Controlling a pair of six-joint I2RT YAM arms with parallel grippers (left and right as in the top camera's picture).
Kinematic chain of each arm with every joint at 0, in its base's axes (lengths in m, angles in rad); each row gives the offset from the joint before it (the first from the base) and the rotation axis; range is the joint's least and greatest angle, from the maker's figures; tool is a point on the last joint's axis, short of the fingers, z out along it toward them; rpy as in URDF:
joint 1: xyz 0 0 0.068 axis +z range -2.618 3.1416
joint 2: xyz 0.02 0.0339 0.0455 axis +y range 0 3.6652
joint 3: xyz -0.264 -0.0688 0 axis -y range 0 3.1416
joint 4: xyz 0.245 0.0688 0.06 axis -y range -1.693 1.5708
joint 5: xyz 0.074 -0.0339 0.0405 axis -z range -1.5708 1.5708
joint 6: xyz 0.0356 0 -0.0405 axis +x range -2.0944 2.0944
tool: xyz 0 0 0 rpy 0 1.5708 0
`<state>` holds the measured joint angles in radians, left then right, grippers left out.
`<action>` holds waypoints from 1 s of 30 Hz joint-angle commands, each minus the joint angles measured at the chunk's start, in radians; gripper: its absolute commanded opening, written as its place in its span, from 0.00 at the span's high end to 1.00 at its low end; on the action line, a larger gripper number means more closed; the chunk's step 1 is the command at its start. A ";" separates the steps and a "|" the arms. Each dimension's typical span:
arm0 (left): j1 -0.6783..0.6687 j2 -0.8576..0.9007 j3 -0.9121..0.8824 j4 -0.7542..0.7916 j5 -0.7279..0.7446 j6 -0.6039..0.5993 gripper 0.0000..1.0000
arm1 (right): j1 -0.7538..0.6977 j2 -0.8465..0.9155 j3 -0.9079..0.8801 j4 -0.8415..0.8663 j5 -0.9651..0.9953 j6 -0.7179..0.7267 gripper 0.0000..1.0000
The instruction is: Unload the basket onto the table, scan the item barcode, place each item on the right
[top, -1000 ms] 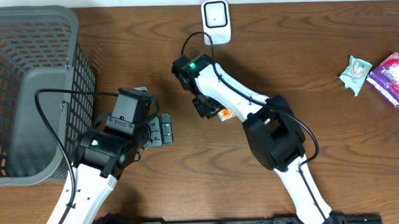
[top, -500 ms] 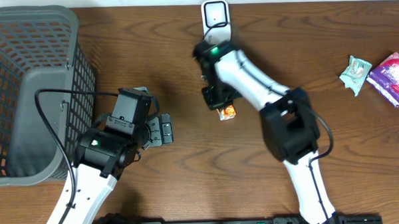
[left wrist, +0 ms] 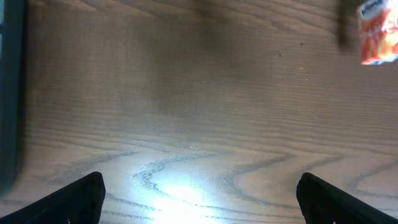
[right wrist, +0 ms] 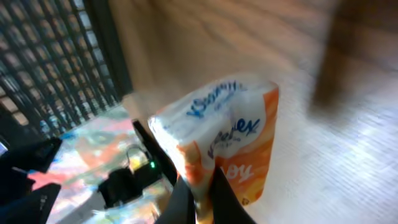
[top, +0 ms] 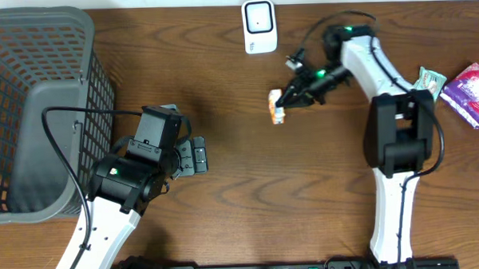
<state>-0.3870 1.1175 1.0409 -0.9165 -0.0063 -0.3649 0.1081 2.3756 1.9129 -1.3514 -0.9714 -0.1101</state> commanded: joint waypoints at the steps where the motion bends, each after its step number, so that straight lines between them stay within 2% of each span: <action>1: 0.005 0.001 0.001 -0.003 -0.005 0.013 0.02 | -0.043 0.020 -0.138 0.051 -0.088 -0.082 0.99; 5: 0.005 0.001 0.001 -0.003 -0.005 0.013 0.02 | -0.112 0.020 -0.235 0.106 -0.011 -0.037 0.99; 9: 0.005 0.001 0.001 -0.003 -0.005 0.013 0.02 | -0.177 0.015 -0.223 0.066 0.118 -0.006 0.98; 15: 0.005 0.001 0.001 -0.003 -0.005 0.013 0.02 | -0.228 -0.026 -0.133 -0.063 0.247 -0.008 0.84; 19: 0.005 0.001 0.001 -0.003 -0.005 0.013 0.02 | -0.219 -0.069 -0.114 -0.090 0.316 -0.011 0.42; 20: 0.005 0.001 0.001 -0.003 -0.005 0.013 0.02 | -0.214 -0.074 -0.114 -0.092 0.335 -0.011 0.34; 21: 0.005 0.001 0.001 -0.003 -0.005 0.013 0.02 | -0.204 -0.076 -0.114 -0.097 0.359 -0.010 0.19; 22: 0.005 0.001 0.001 -0.003 -0.005 0.013 0.02 | -0.191 -0.073 -0.119 -0.100 0.378 -0.010 0.18; 25: 0.005 0.001 0.001 -0.003 -0.005 0.013 0.02 | -0.164 -0.073 -0.128 -0.092 0.383 -0.010 0.23; 26: 0.005 0.001 0.001 -0.003 -0.005 0.013 0.02 | -0.155 -0.073 -0.128 -0.089 0.383 -0.010 0.29; 28: 0.005 0.001 0.001 -0.003 -0.005 0.013 0.02 | -0.139 -0.073 -0.128 -0.077 0.388 -0.009 0.48; 29: 0.005 0.001 0.001 -0.003 -0.005 0.013 0.02 | -0.132 -0.073 -0.128 -0.069 0.400 0.002 0.51; 30: 0.005 0.001 0.001 -0.003 -0.005 0.013 0.02 | -0.126 -0.073 -0.129 -0.063 0.419 0.021 0.51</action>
<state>-0.3870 1.1175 1.0409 -0.9165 -0.0059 -0.3649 -0.0433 2.3234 1.7813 -1.4292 -0.5957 -0.1116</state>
